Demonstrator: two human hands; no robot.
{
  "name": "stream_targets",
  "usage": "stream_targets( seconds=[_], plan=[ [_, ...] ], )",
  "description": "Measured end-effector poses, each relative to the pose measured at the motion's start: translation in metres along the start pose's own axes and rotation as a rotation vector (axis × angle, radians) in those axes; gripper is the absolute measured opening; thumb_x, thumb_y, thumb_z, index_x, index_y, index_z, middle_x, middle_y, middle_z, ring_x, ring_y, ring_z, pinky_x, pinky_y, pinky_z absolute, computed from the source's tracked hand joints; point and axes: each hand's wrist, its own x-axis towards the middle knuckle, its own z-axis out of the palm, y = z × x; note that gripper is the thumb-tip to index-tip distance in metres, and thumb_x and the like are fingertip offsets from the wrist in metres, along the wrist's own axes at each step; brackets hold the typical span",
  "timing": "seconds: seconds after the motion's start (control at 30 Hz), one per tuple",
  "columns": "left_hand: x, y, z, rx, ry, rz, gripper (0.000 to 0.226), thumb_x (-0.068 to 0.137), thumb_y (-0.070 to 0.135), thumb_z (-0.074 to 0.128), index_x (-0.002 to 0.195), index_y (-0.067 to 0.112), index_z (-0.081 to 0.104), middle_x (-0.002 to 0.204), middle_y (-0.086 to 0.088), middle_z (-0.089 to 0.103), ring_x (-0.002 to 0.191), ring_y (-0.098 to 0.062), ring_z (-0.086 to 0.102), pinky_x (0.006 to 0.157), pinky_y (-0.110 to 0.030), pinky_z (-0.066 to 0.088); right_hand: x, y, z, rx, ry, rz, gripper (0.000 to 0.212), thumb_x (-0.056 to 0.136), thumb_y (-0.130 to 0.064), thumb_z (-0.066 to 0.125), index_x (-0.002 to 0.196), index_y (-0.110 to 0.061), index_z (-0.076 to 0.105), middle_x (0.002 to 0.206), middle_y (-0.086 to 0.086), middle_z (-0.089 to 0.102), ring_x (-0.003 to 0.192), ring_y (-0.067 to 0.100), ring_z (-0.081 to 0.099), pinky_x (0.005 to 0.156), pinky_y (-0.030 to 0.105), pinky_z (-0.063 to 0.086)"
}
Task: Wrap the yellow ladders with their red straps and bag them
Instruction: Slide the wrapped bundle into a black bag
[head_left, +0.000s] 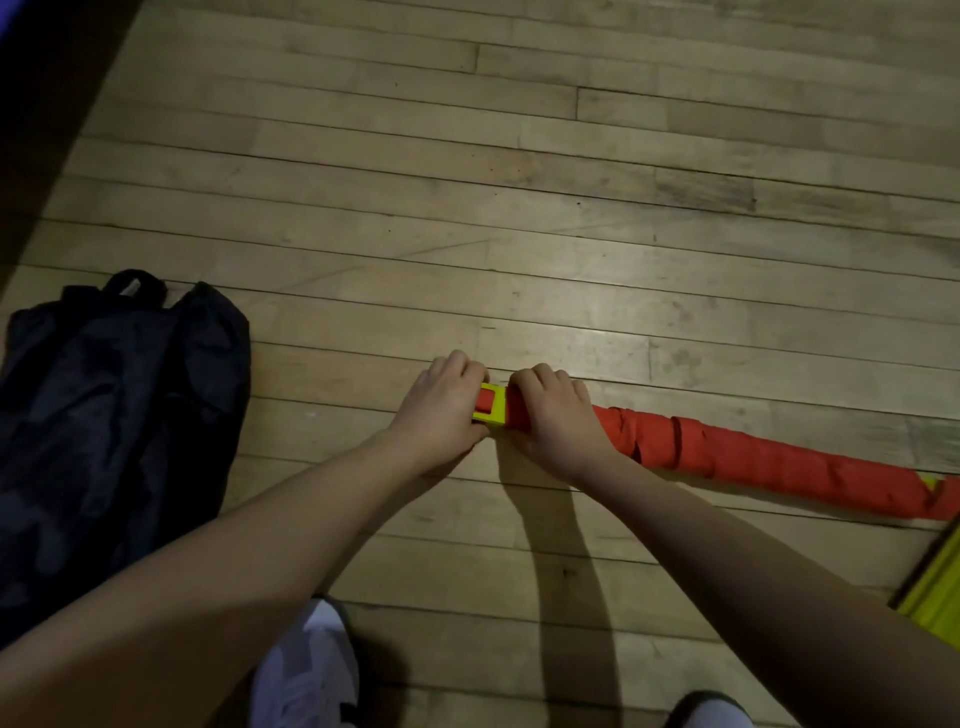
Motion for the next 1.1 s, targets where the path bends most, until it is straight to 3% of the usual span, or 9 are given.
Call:
stream_targets(
  seconds=[0.23, 0.47, 0.63, 0.77, 0.9, 0.97, 1.03, 1.1],
  plan=[
    [-0.011, -0.002, -0.015, -0.101, -0.030, -0.072, 0.074, 0.083, 0.025, 0.068, 0.144, 0.013, 0.028, 0.138, -0.006, 0.034, 0.128, -0.023, 0.033, 0.107, -0.034, 0.029, 0.002, -0.014, -0.022, 0.016, -0.021, -0.025, 0.064, 0.082, -0.046, 0.065, 0.133, -0.015, 0.042, 0.130, 0.004, 0.042, 0.119, 0.025, 0.038, 0.099, 0.036, 0.024],
    [-0.059, -0.028, -0.064, -0.178, 0.057, -0.220, 0.054, 0.093, 0.015, 0.053, 0.142, 0.014, 0.033, 0.135, -0.004, 0.046, 0.120, -0.021, 0.047, 0.102, -0.038, 0.041, 0.013, -0.059, -0.061, -0.039, -0.034, -0.117, 0.037, 0.090, -0.018, 0.052, 0.128, -0.016, 0.048, 0.128, 0.003, 0.048, 0.119, 0.024, 0.043, 0.099, 0.036, 0.024],
    [-0.101, -0.066, -0.098, -0.113, 0.124, -0.296, 0.029, 0.096, 0.024, 0.047, 0.123, 0.015, 0.051, 0.122, -0.003, 0.052, 0.104, -0.022, 0.052, 0.087, -0.037, 0.046, 0.028, -0.121, -0.079, -0.021, -0.054, -0.213, 0.027, 0.096, -0.018, 0.046, 0.121, -0.014, 0.053, 0.120, 0.005, 0.058, 0.104, 0.025, 0.057, 0.081, 0.033, 0.041],
    [-0.125, -0.099, -0.101, -0.018, 0.236, -0.524, 0.033, 0.094, 0.026, 0.050, 0.124, 0.012, 0.049, 0.129, -0.009, 0.043, 0.117, -0.026, 0.039, 0.094, -0.035, 0.035, 0.045, -0.180, -0.069, -0.001, -0.046, -0.316, 0.027, 0.097, -0.020, 0.047, 0.123, -0.015, 0.053, 0.119, 0.004, 0.058, 0.103, 0.025, 0.058, 0.078, 0.033, 0.046],
    [-0.139, -0.137, -0.100, -0.066, 0.089, -0.861, 0.068, 0.088, 0.034, 0.063, 0.139, 0.007, 0.026, 0.142, -0.017, 0.026, 0.129, -0.035, 0.029, 0.104, -0.045, 0.031, 0.066, -0.232, -0.041, -0.014, -0.069, -0.428, 0.034, 0.096, -0.016, 0.047, 0.129, -0.014, 0.050, 0.127, 0.006, 0.051, 0.110, 0.028, 0.055, 0.077, 0.036, 0.048],
    [-0.146, -0.154, -0.093, -0.082, 0.031, -0.959, 0.074, 0.087, 0.036, 0.065, 0.140, 0.006, 0.022, 0.144, -0.018, 0.026, 0.130, -0.036, 0.030, 0.104, -0.046, 0.033, 0.076, -0.248, -0.024, -0.047, -0.109, -0.521, 0.042, 0.096, -0.015, 0.046, 0.138, -0.015, 0.044, 0.137, 0.007, 0.045, 0.116, 0.030, 0.051, 0.080, 0.038, 0.049],
    [-0.154, -0.173, -0.083, -0.042, -0.006, -0.992, 0.064, 0.090, 0.035, 0.061, 0.138, 0.006, 0.029, 0.141, -0.017, 0.033, 0.128, -0.034, 0.036, 0.100, -0.044, 0.037, 0.087, -0.264, -0.006, -0.105, -0.160, -0.606, 0.050, 0.097, -0.016, 0.045, 0.146, -0.021, 0.034, 0.150, 0.004, 0.033, 0.120, 0.030, 0.048, 0.084, 0.038, 0.049],
    [-0.159, -0.186, -0.072, -0.043, 0.039, -0.910, 0.036, 0.095, 0.026, 0.054, 0.125, 0.008, 0.046, 0.127, -0.012, 0.051, 0.113, -0.028, 0.051, 0.088, -0.039, 0.047, 0.095, -0.276, 0.006, -0.164, -0.196, -0.643, 0.055, 0.098, -0.015, 0.043, 0.150, -0.026, 0.026, 0.157, 0.001, 0.021, 0.121, 0.029, 0.046, 0.084, 0.035, 0.045]
  ],
)
